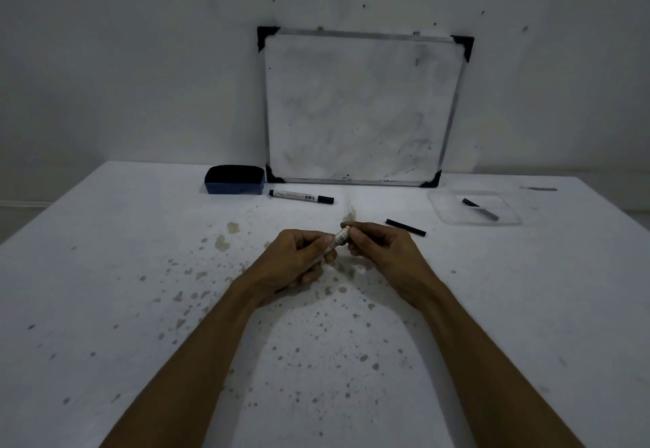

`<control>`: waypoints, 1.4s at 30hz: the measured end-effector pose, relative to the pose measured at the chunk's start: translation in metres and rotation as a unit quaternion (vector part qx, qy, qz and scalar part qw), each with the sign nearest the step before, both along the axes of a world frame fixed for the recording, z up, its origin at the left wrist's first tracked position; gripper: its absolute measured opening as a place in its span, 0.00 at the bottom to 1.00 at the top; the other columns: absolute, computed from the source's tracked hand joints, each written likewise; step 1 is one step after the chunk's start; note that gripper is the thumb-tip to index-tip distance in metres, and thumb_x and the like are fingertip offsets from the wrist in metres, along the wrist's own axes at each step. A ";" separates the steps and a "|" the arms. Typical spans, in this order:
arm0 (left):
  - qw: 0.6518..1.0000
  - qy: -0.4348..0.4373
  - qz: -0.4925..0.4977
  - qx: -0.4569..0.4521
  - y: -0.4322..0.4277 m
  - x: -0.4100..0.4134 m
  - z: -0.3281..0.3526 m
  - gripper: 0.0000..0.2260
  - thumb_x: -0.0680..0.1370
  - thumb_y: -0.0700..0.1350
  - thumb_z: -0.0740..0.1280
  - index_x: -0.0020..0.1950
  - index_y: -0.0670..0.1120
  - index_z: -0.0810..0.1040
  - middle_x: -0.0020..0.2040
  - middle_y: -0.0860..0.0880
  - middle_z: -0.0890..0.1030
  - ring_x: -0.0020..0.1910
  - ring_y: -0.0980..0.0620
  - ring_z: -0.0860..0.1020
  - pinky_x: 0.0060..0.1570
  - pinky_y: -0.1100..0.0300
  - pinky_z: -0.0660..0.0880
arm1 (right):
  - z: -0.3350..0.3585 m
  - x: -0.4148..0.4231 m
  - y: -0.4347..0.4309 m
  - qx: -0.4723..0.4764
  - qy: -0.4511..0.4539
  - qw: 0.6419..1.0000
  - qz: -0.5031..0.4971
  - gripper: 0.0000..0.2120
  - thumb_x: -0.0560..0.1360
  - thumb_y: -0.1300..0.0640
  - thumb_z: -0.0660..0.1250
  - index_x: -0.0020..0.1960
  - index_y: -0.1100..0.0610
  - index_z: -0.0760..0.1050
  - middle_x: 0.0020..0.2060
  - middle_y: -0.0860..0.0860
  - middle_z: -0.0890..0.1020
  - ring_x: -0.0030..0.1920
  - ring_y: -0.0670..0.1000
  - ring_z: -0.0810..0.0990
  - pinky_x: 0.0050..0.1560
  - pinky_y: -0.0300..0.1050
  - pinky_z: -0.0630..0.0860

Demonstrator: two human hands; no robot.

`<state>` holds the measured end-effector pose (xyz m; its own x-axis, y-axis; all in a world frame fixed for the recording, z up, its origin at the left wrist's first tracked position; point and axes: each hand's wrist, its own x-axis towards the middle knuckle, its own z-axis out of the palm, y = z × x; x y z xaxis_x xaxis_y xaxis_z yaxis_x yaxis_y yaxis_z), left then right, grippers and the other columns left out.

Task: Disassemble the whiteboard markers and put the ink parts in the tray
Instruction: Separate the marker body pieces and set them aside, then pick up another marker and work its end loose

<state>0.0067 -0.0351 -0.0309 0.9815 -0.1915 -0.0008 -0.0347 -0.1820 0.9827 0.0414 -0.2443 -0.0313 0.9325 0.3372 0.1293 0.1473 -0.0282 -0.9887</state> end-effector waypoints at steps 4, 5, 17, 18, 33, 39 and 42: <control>0.995 0.019 0.069 -0.071 -0.017 -0.001 0.009 0.13 0.85 0.50 0.63 0.54 0.44 0.84 0.40 0.45 0.85 0.33 0.51 0.84 0.33 0.60 0.80 | 0.006 -0.006 0.009 0.016 0.018 0.996 -0.083 0.19 0.80 0.48 0.69 0.69 0.51 0.76 0.51 0.53 0.87 0.45 0.45 0.86 0.49 0.38 0.82; 0.990 0.023 0.077 -0.113 -0.021 0.000 0.010 0.12 0.85 0.49 0.63 0.57 0.45 0.83 0.45 0.44 0.86 0.40 0.49 0.87 0.40 0.58 0.83 | 0.008 -0.008 0.009 -0.003 0.009 0.994 -0.106 0.20 0.79 0.45 0.70 0.69 0.50 0.75 0.50 0.52 0.86 0.45 0.45 0.86 0.48 0.38 0.82; 0.982 -0.011 0.139 -0.130 -0.057 0.012 0.020 0.14 0.85 0.48 0.64 0.64 0.40 0.79 0.51 0.46 0.89 0.52 0.51 0.87 0.60 0.55 0.81 | 0.013 -0.041 0.003 -0.159 0.003 0.970 -0.184 0.21 0.75 0.42 0.74 0.64 0.48 0.75 0.44 0.43 0.83 0.43 0.39 0.81 0.35 0.29 0.73; 0.983 -0.010 0.134 -0.124 -0.058 0.015 0.021 0.14 0.85 0.48 0.63 0.64 0.40 0.78 0.51 0.46 0.89 0.52 0.51 0.87 0.60 0.55 0.81 | 0.012 -0.039 0.000 -0.173 -0.005 0.968 -0.183 0.19 0.75 0.42 0.74 0.62 0.49 0.78 0.44 0.43 0.84 0.43 0.38 0.81 0.35 0.29 0.73; 0.906 -0.210 0.068 0.361 -0.080 0.063 -0.034 0.22 0.80 0.58 0.63 0.68 0.46 0.78 0.67 0.47 0.79 0.67 0.46 0.75 0.70 0.51 0.67 | 0.017 0.027 -0.093 -0.329 0.003 0.848 -0.415 0.11 0.77 0.53 0.73 0.51 0.61 0.84 0.46 0.57 0.87 0.51 0.59 0.85 0.53 0.50 0.79; 0.899 -0.227 0.071 0.367 -0.079 0.065 -0.037 0.26 0.79 0.61 0.59 0.67 0.44 0.78 0.66 0.46 0.80 0.64 0.45 0.76 0.68 0.49 0.70 | -0.001 0.035 -0.095 -0.335 -0.005 0.842 -0.422 0.11 0.76 0.53 0.72 0.48 0.62 0.84 0.41 0.56 0.87 0.41 0.57 0.85 0.49 0.53 0.83; 0.898 -0.230 0.069 0.368 -0.079 0.066 -0.038 0.26 0.79 0.61 0.59 0.67 0.44 0.78 0.66 0.45 0.80 0.64 0.45 0.77 0.68 0.51 0.69 | -0.004 0.035 -0.096 -0.340 -0.008 0.841 -0.421 0.13 0.76 0.52 0.73 0.52 0.62 0.83 0.46 0.56 0.86 0.47 0.57 0.85 0.51 0.51 0.80</control>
